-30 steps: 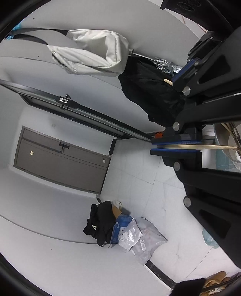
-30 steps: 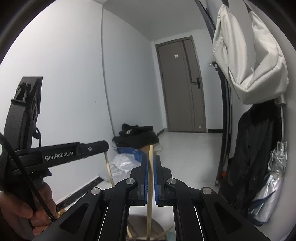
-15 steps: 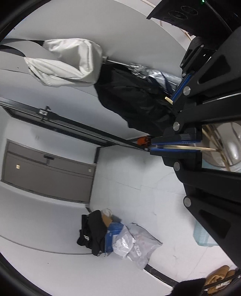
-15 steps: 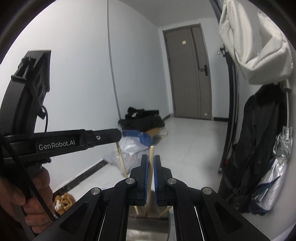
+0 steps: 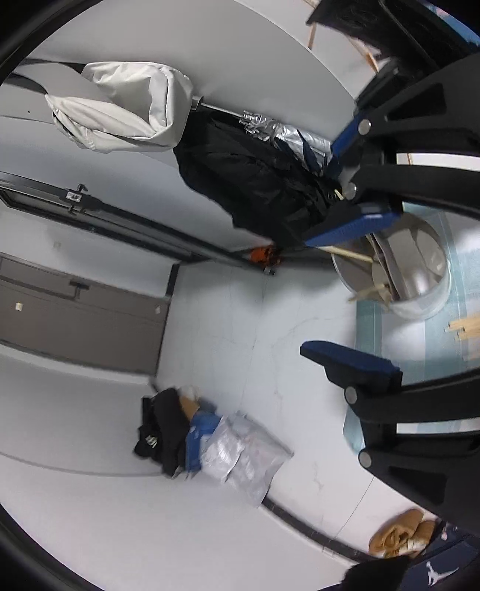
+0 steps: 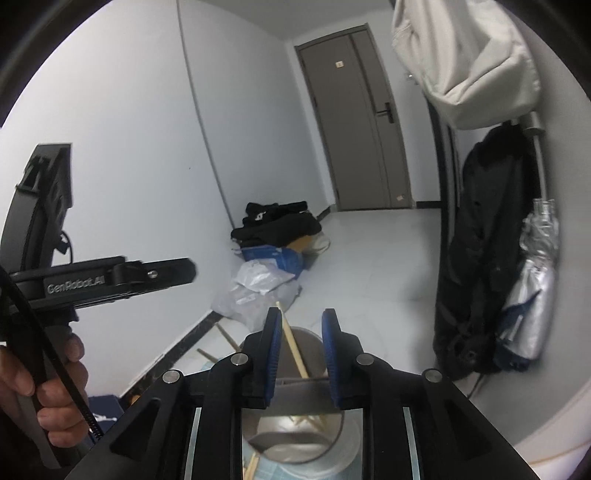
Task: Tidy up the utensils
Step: 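Open both grippers and move them back over the chopstick pile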
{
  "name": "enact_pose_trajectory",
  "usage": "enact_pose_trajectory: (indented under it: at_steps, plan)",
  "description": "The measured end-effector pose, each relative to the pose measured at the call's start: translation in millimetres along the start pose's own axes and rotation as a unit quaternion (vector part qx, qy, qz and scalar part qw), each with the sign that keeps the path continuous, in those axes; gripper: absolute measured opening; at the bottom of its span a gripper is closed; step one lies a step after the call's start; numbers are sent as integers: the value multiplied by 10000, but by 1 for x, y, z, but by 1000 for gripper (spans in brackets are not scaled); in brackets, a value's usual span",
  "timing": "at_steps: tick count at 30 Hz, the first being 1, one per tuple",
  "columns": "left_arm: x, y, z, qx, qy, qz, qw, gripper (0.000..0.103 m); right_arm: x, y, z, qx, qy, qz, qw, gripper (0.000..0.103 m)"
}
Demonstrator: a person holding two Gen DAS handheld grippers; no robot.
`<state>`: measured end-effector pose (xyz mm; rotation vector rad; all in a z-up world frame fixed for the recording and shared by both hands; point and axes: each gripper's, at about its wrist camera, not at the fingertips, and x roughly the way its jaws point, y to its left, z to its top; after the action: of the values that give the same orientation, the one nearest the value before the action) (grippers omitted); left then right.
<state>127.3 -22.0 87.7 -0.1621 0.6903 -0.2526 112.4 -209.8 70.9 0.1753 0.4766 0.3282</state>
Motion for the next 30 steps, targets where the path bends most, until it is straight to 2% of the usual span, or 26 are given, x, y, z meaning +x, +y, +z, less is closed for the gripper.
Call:
enact_pose_trajectory:
  at_steps: [2, 5, 8, 10, 11, 16, 19, 25, 30]
  plan:
    - [-13, -2, -3, 4, -113, 44, 9999, 62, -15, 4, 0, 18, -78, -22, 10000, 23]
    - [-33, -6, -9, 29, -290, 148, 9995, 66, -36, 14, 1, -29, -224, -67, 9997, 35]
    - [-51, -8, -14, 12, -477, 217, 9986, 83, -60, 26, -1, -80, -373, -104, 9992, 48]
    - [-65, -8, -20, -49, -685, 238, 9974, 85, -73, 33, -3, -105, -474, -134, 9987, 61]
    - [-70, -7, -22, -74, -739, 250, 9969, 85, -81, 36, -5, -114, -546, -181, 9983, 63]
    - [-92, -2, -40, -201, -877, 320, 9954, 86, -108, 48, -21, -128, -716, -282, 9969, 68]
    - [-100, 2, -51, -236, -945, 437, 9943, 97, -120, 55, -32, -86, -759, -319, 9966, 71]
    - [-111, 4, -77, -54, -1075, 623, 9922, 99, -137, 70, -54, -59, -871, -331, 9956, 77]
    - [-109, 12, -96, -120, -1070, 693, 9918, 102, -140, 76, -73, -23, -847, -366, 9957, 82]
